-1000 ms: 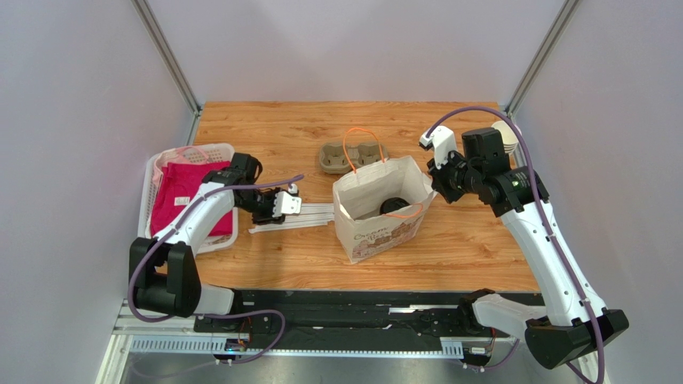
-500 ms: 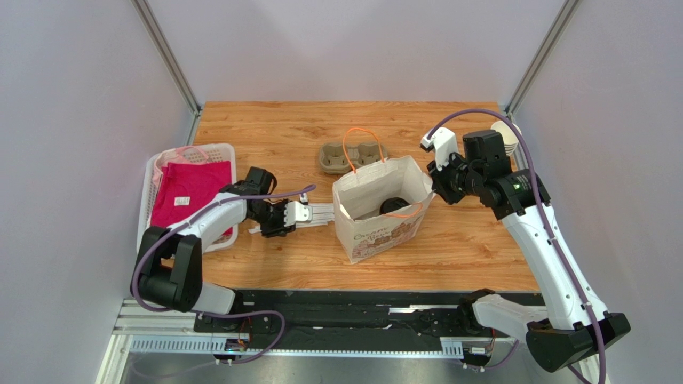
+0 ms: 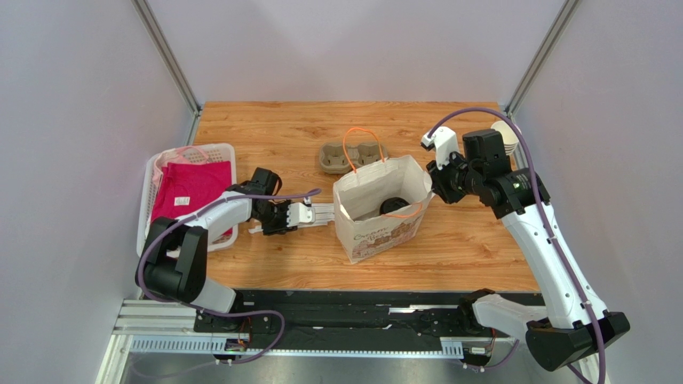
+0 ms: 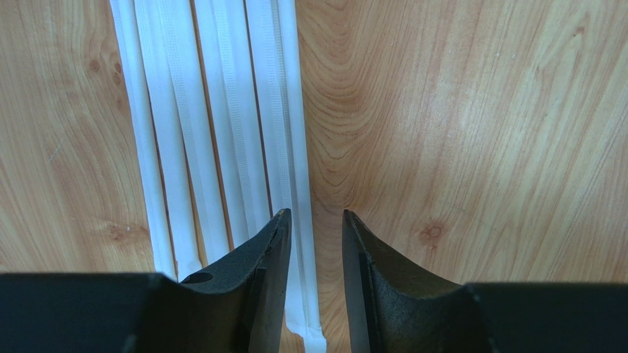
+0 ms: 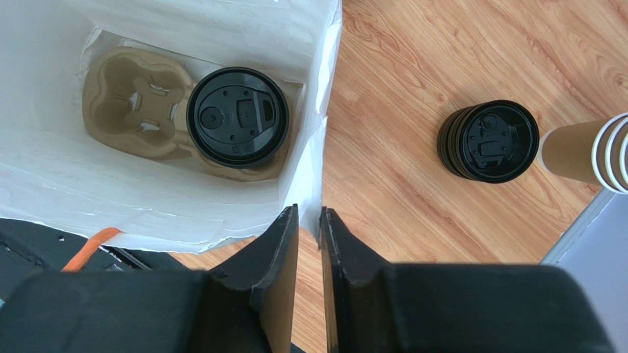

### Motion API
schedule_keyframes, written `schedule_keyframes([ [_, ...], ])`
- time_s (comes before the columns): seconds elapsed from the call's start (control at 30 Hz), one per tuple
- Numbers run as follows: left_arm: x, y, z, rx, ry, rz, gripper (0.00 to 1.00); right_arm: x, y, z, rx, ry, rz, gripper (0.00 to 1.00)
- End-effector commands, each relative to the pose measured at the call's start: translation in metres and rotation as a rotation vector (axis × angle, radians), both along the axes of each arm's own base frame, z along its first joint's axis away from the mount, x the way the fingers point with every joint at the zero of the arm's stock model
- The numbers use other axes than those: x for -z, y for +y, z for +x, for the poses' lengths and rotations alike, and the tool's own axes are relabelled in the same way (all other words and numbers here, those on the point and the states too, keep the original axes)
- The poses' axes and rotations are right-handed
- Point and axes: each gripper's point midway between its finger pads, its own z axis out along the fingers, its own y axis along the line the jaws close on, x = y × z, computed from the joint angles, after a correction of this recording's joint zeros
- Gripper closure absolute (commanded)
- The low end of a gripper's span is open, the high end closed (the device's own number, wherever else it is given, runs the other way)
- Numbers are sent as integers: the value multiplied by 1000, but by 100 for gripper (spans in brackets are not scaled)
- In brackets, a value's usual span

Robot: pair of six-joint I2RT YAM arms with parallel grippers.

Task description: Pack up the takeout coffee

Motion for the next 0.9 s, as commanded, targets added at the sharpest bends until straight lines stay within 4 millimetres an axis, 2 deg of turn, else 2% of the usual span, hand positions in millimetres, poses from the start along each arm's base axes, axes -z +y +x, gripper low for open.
schedule_keyframes([
  [0.0, 2, -3, 0, 35, -8, -3, 61, -17, -2, 7, 20, -51, 11, 77],
  [0.17, 3, -3, -3, 39, 15, 13, 67, -21, -1, 10, 23, -62, 13, 76],
  [0.53, 8, -5, -3, 30, 72, 95, 71, -25, -2, 10, 20, -79, 11, 69],
  [0.87, 10, 6, -29, 70, 73, 145, 77, -25, -3, 9, 16, -85, 8, 67],
])
